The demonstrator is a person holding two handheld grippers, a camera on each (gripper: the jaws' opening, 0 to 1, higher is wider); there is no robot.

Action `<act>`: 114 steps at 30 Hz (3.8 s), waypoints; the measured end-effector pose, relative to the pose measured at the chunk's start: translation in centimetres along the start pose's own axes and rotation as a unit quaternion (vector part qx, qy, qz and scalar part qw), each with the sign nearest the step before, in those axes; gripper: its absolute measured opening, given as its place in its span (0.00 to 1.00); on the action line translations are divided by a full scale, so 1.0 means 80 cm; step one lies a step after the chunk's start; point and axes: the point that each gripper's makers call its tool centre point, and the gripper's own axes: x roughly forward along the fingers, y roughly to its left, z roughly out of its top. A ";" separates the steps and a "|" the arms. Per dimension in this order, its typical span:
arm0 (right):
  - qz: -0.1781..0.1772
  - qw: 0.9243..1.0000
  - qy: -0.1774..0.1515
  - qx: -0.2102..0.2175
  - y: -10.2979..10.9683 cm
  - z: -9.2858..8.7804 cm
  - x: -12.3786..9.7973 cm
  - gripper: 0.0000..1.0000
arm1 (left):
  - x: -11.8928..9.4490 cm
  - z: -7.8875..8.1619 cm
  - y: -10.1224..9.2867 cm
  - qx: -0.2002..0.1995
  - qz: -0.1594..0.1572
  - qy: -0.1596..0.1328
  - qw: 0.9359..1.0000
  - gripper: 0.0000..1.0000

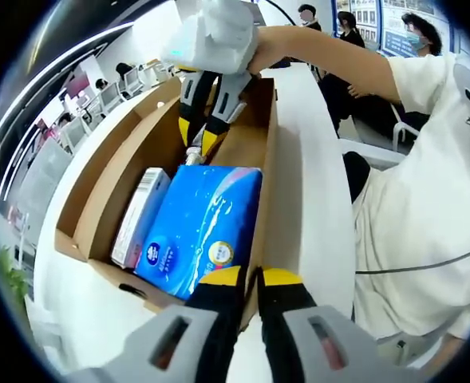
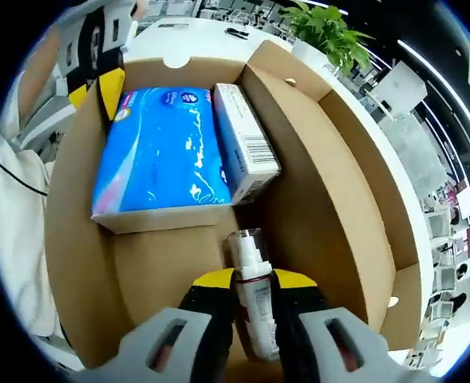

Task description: Operate the shoe box by opening the lid, removing the specified soft item, and placing it in the target area until the item is outside and the box remains undamaged.

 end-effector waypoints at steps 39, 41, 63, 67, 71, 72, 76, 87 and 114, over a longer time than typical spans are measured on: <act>0.173 0.959 0.151 -0.167 0.030 0.009 0.027 0.18 | -0.001 0.002 -0.001 0.001 -0.002 -0.013 1.000 0.07; 0.173 0.963 0.138 -0.156 0.037 0.005 0.022 0.18 | -0.001 0.002 -0.001 0.001 -0.001 -0.013 1.000 0.07; 0.038 0.990 -0.131 0.022 0.007 0.048 -0.034 0.18 | -0.001 0.002 0.001 -0.002 -0.003 -0.014 1.000 0.07; -0.011 0.976 -0.194 0.095 -0.009 0.055 -0.050 0.18 | -0.001 0.002 0.001 -0.002 -0.004 -0.013 1.000 0.07; -0.031 0.960 -0.237 0.144 -0.017 0.058 -0.065 0.18 | -0.001 0.001 0.001 -0.004 -0.003 -0.015 1.000 0.07; -0.035 0.953 -0.254 0.164 -0.020 0.060 -0.071 0.18 | -0.001 0.001 0.001 -0.004 -0.002 -0.014 1.000 0.07; -0.048 0.942 -0.282 0.177 -0.026 0.059 -0.080 0.18 | -0.001 0.001 0.001 -0.005 -0.003 -0.013 1.000 0.07; -0.136 0.920 -0.304 0.208 -0.045 0.047 -0.089 0.18 | -0.001 0.002 0.000 -0.005 -0.011 -0.017 1.000 0.05; -0.202 0.853 -0.404 0.262 -0.051 0.040 -0.148 0.18 | -0.001 0.003 -0.001 0.004 -0.019 -0.021 1.000 0.04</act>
